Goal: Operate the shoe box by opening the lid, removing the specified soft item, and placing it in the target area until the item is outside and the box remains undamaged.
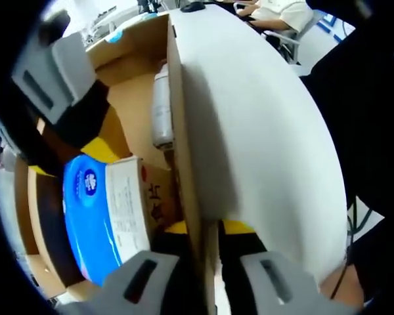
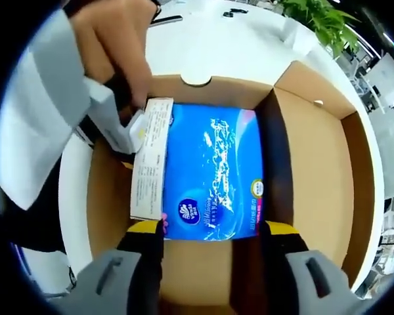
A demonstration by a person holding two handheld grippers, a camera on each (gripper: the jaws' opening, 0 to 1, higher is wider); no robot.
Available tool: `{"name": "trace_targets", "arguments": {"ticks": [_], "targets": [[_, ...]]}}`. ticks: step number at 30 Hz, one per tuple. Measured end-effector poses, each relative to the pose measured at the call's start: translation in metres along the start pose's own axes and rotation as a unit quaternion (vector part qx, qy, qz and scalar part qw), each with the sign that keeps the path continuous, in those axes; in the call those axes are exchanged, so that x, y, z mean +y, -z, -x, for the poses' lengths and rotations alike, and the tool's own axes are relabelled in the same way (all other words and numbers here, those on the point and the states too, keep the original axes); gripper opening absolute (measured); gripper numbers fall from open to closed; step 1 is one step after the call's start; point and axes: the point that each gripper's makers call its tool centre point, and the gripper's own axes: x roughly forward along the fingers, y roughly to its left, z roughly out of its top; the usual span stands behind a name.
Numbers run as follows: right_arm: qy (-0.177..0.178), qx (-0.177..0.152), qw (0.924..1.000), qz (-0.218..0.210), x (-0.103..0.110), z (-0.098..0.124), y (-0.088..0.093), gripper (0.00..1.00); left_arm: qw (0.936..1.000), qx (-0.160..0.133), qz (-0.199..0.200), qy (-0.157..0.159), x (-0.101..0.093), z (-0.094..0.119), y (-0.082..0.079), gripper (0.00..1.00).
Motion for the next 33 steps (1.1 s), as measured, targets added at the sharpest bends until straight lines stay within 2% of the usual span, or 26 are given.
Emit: {"name": "trace_targets", "arguments": {"ticks": [5,9,12,19,33], "targets": [[0.003,0.003,1.0000,0.004,-0.001,-0.001,0.002,0.58,1.0000,0.004,0.001,-0.003,0.004,0.000,0.001,0.08],[0.002,-0.038,0.9993,0.001,-0.001,0.003,0.002,0.54,0.9999,0.007,-0.002,-0.007,0.006,0.000,0.001,0.07],[0.003,-0.050,0.9988,0.002,-0.001,0.005,0.001,0.53,0.9999,0.010,-0.001,-0.010,0.009,0.000,0.001,0.05],[0.010,-0.053,0.9985,0.010,-0.001,0.006,-0.001,0.47,0.9999,0.009,-0.001,-0.011,0.011,0.000,0.001,0.05],[0.014,-0.053,0.9985,0.006,0.001,0.008,-0.001,0.44,0.9999,0.003,-0.001,-0.010,0.010,0.001,0.001,0.05]]}}
